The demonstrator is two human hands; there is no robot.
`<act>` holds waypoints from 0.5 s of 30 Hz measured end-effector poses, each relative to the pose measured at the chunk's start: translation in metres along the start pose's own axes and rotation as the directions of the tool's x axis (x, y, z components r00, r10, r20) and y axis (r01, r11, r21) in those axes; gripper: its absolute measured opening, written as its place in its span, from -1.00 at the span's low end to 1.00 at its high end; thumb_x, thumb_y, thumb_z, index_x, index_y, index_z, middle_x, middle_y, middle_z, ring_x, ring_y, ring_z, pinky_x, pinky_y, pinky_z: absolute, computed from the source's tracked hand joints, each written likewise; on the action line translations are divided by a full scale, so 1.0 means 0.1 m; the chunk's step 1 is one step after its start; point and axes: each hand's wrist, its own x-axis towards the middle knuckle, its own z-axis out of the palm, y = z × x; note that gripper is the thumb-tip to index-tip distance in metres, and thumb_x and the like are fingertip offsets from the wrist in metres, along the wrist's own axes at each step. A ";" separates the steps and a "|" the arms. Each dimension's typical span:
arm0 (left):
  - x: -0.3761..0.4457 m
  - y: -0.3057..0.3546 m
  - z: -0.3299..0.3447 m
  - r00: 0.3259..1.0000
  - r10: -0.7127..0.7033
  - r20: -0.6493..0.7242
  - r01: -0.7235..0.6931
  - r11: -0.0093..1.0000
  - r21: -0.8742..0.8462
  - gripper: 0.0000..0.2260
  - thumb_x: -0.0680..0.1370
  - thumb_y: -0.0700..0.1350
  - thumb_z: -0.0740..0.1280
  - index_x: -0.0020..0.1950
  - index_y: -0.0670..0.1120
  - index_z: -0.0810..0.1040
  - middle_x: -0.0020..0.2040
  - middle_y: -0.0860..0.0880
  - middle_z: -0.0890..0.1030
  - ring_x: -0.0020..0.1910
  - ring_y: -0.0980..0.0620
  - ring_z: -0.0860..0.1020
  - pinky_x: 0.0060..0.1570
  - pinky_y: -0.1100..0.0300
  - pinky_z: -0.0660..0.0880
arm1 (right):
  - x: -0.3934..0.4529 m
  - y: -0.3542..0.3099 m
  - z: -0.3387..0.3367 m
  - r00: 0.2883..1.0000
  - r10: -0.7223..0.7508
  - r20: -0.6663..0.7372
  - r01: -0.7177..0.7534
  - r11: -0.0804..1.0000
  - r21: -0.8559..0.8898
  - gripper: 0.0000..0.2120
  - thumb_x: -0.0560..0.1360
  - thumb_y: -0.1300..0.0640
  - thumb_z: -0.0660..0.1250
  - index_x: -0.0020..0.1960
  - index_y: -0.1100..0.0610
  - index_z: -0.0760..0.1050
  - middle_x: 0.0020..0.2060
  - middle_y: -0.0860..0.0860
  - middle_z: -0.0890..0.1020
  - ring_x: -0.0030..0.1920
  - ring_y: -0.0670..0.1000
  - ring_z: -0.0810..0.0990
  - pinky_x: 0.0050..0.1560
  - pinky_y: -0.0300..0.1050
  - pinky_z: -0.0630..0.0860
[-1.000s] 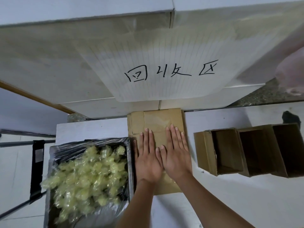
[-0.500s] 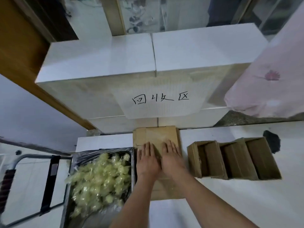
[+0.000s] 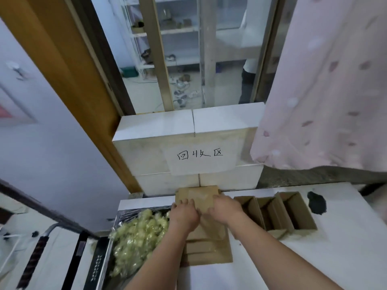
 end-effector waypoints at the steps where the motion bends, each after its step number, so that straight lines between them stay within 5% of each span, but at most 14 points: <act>1: -0.08 0.02 -0.02 1.000 0.003 -0.005 -0.003 1.000 0.008 -0.54 0.69 0.06 -0.01 0.51 -0.15 0.29 0.46 -0.17 0.40 0.43 -0.18 0.36 0.46 -0.09 0.19 | -0.11 0.01 0.00 1.000 0.002 -0.019 -0.002 1.000 -0.013 -0.57 0.59 -0.04 0.12 0.38 0.14 0.36 0.29 0.14 0.50 0.26 0.17 0.48 0.19 0.04 0.46; 15: -1.34 0.83 0.67 0.982 0.188 0.007 -0.188 0.982 0.031 -0.52 0.71 0.06 -0.03 0.56 -0.16 0.23 0.51 -0.19 0.34 0.46 -0.20 0.32 0.45 -0.10 0.24 | -1.74 0.53 0.57 0.979 0.173 -0.107 -0.182 0.980 -0.085 -0.51 0.62 -0.19 0.12 0.37 0.14 0.40 0.29 0.12 0.52 0.26 0.14 0.50 0.17 -0.01 0.45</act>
